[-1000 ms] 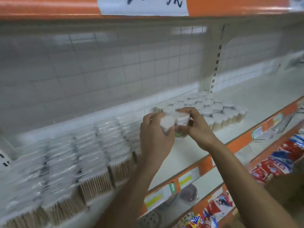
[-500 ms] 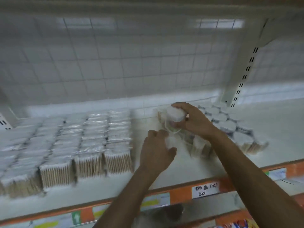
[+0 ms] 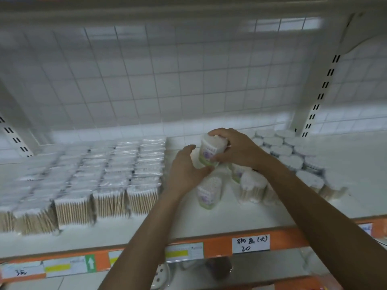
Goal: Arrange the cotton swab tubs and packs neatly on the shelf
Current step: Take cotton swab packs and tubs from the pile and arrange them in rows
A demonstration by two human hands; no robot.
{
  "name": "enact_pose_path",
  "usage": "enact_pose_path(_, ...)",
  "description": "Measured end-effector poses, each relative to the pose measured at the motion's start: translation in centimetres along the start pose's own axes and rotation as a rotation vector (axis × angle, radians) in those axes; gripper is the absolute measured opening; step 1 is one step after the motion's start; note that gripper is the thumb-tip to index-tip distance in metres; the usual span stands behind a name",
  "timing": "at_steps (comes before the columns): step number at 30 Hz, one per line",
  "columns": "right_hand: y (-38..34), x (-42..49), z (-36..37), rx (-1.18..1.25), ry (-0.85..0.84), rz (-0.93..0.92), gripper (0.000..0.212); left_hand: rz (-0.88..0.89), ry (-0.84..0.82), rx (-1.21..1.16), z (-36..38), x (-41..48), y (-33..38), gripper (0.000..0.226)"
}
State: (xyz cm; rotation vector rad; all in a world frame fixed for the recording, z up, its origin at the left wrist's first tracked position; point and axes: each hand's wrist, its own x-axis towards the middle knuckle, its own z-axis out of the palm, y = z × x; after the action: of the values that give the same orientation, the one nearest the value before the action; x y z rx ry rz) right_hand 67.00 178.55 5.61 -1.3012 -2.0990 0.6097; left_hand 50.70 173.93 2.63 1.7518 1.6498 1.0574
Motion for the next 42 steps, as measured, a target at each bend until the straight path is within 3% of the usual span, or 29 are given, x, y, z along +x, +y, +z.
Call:
enact_pose_path(4, 0.5, -0.1, 0.2, 0.002, -0.038, 0.001, 0.067, 0.02, -0.077, -0.04, 0.5, 1.5, -0.2, 0.056)
enact_pose_path(9, 1.4, -0.4, -0.2, -0.037, -0.15, 0.02, 0.074, 0.013, -0.091, 0.153, 1.6, 2.8, -1.0, 0.057)
enact_pose_path(16, 3.2, 0.1, -0.8, -0.331, -0.075, -0.043, 0.039, -0.049, -0.311, 0.435, 1.8, 4.7, 0.1, 0.05)
enact_pose_path(22, 3.7, 0.3, 0.1, -0.4, -0.105, -0.091, 0.032, -0.167, -0.459, 0.358, 2.4, 5.5, 0.0, 0.053)
enact_pose_path(30, 4.1, 0.5, 0.3, -0.464, -0.067, -0.105, 0.034, -0.292, -0.45, 0.055, 2.2, 5.8, 0.1, 0.048)
enact_pose_path(34, 4.6, 0.7, 0.3, -0.475, -0.051, -0.105, 0.031, -0.269, -0.413, 0.059, 2.6, 5.8, 0.3, 0.04)
enact_pose_path(38, 4.5, 0.9, 0.1, -0.458, -0.063, -0.074, 0.035, -0.224, -0.387, 0.136, 2.9, 5.7, 0.1, 0.05)
enact_pose_path(42, 4.6, 1.0, 0.0, -0.445, -0.07, -0.061, 0.038, -0.168, -0.359, 0.193, 3.2, 5.6, 0.2, 0.046)
